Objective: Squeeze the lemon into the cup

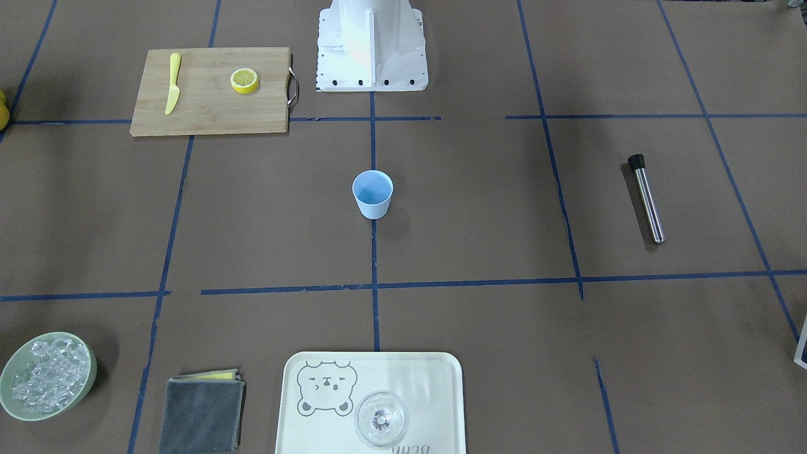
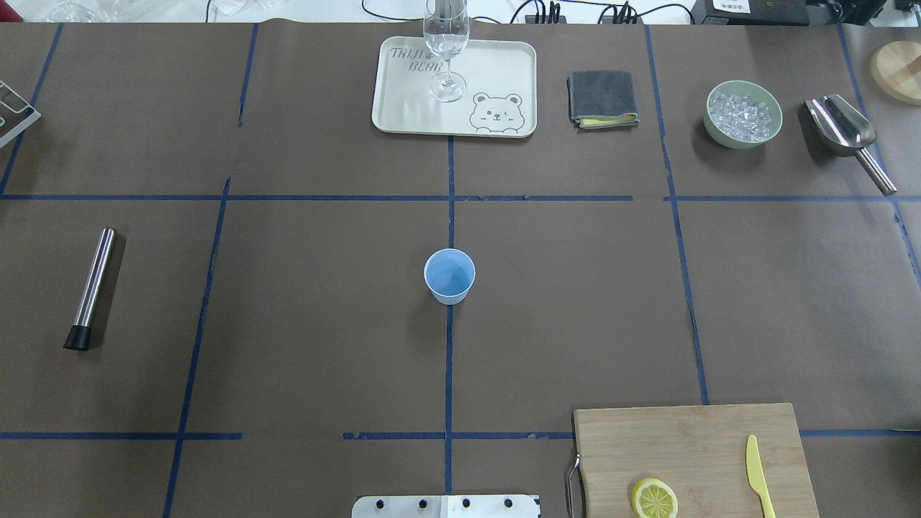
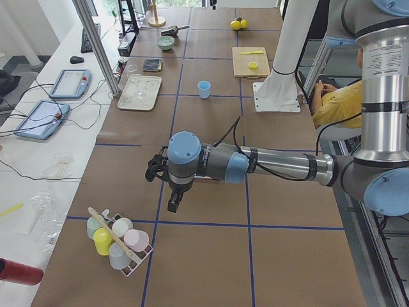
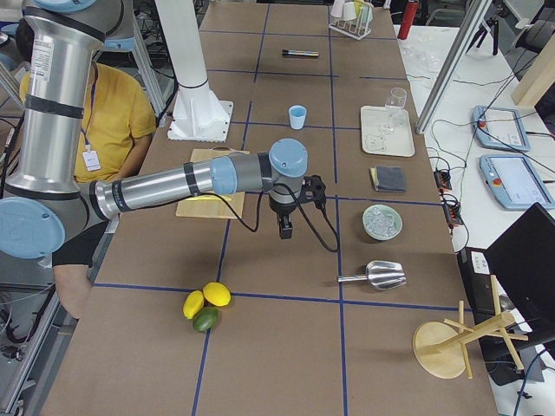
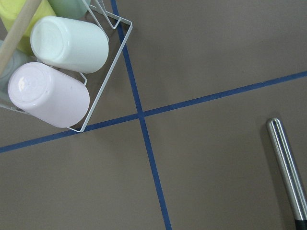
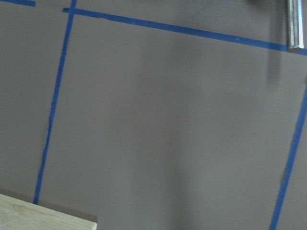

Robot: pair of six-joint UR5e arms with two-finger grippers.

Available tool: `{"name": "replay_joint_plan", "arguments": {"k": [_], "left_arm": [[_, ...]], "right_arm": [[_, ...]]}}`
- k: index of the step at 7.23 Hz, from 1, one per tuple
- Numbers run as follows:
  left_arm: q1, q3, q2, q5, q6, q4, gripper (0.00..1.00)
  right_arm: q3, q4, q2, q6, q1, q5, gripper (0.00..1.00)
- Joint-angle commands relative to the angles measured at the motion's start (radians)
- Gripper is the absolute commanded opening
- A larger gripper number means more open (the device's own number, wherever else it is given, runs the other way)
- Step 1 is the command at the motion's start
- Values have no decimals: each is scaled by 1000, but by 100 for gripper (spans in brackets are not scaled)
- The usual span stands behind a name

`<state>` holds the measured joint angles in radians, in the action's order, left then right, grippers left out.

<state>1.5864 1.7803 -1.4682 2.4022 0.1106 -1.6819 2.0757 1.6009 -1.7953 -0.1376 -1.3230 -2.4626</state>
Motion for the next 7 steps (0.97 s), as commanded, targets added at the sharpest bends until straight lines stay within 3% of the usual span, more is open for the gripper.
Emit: {"name": "replay_joint_plan", "arguments": {"k": [1, 2, 3, 4, 5, 7], "left_arm": [[0, 5, 3, 6, 3, -7, 100], [0, 10, 5, 6, 1, -13, 100], [0, 10, 6, 8, 0, -13, 100], [0, 8, 9, 46, -3, -12, 100], [0, 13, 26, 87, -3, -15, 100], [0, 18, 26, 89, -3, -15, 100]], "right_arm": [[59, -376, -91, -358, 222, 70, 100], [67, -501, -107, -590, 383, 155, 100], [143, -509, -104, -833, 539, 240, 100], [229, -509, -93, -1092, 762, 418, 100], [265, -507, -79, -1248, 956, 583, 100], [261, -497, -49, -1363, 1220, 818, 99]]}}
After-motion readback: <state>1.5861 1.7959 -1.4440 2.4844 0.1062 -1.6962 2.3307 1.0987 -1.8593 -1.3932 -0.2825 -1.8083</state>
